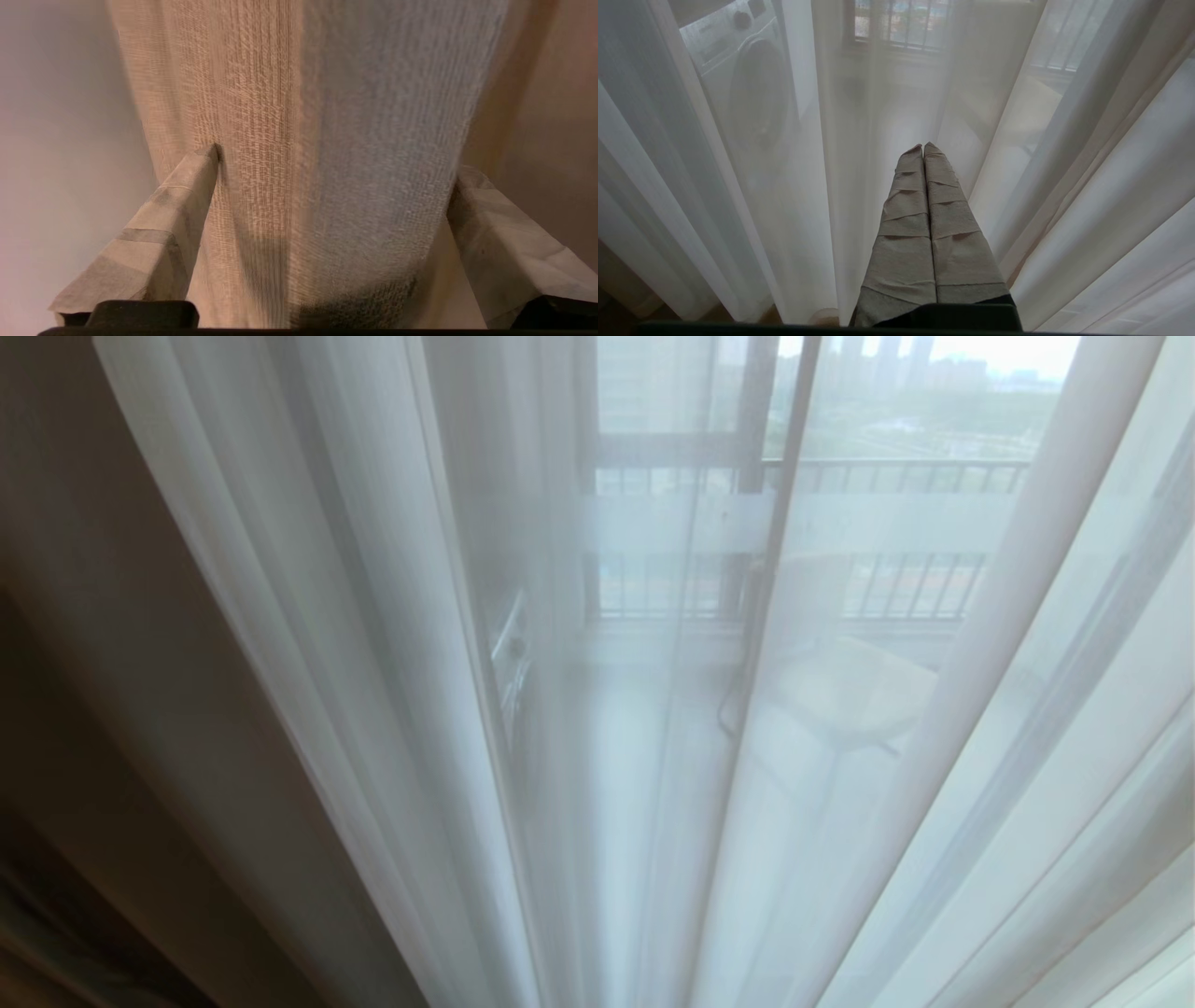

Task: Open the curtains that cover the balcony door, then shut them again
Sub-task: Close the outer curtains on both sides

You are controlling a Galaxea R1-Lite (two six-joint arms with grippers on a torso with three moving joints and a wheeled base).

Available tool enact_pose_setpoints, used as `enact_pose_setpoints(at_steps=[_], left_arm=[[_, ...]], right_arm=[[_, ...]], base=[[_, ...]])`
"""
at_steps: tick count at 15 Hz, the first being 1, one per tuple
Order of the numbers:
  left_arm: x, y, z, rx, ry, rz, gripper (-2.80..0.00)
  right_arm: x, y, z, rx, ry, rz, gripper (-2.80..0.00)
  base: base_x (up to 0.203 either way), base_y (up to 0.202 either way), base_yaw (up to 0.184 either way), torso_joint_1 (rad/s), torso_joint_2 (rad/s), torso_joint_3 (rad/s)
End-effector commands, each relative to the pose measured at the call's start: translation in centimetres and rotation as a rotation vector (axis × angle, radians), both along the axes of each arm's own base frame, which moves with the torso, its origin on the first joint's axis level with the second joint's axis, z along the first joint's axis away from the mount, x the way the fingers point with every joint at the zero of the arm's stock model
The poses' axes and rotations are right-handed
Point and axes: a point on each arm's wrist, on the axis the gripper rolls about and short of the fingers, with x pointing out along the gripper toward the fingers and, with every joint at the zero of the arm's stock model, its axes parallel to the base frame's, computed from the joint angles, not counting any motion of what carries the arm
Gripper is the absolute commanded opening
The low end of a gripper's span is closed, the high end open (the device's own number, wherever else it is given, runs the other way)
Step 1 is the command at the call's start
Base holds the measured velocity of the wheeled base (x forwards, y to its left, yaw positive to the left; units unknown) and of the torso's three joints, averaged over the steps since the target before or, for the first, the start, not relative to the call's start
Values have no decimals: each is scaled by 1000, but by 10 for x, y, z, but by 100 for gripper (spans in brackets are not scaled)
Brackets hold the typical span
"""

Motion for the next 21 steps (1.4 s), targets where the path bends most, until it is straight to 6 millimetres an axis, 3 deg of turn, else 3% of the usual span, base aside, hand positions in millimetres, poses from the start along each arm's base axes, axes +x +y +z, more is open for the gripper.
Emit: enact_pose_setpoints(at_steps=[1, 4, 5, 9, 14, 17, 21], left_arm=[[9, 10, -11, -10, 10, -15, 0], [9, 13, -12, 7, 6, -55, 0], [9, 13, -13, 6, 5, -56, -280], [11, 11, -13, 12, 7, -97, -280], [7, 1, 2, 75, -31, -157, -280], [-6, -21, 12, 75, -34, -168, -280], [-40, -61, 19, 59, -22, -174, -280]], right_arm=[[0, 0, 0, -1, 0, 0, -280], [0, 0, 0, -1, 0, 1, -280], [0, 0, 0, -1, 0, 1, -280], [0, 0, 0, -1, 0, 0, -280], [0, 0, 0, -1, 0, 1, -280], [0, 0, 0, -1, 0, 1, -280], [0, 0, 0, -1, 0, 1, -280]], base=[[0, 0, 0, 0, 0, 0], [0, 0, 0, 0, 0, 0], [0, 0, 0, 0, 0, 0], [0, 0, 0, 0, 0, 0], [0, 0, 0, 0, 0, 0], [0, 0, 0, 0, 0, 0], [0, 0, 0, 0, 0, 0]])
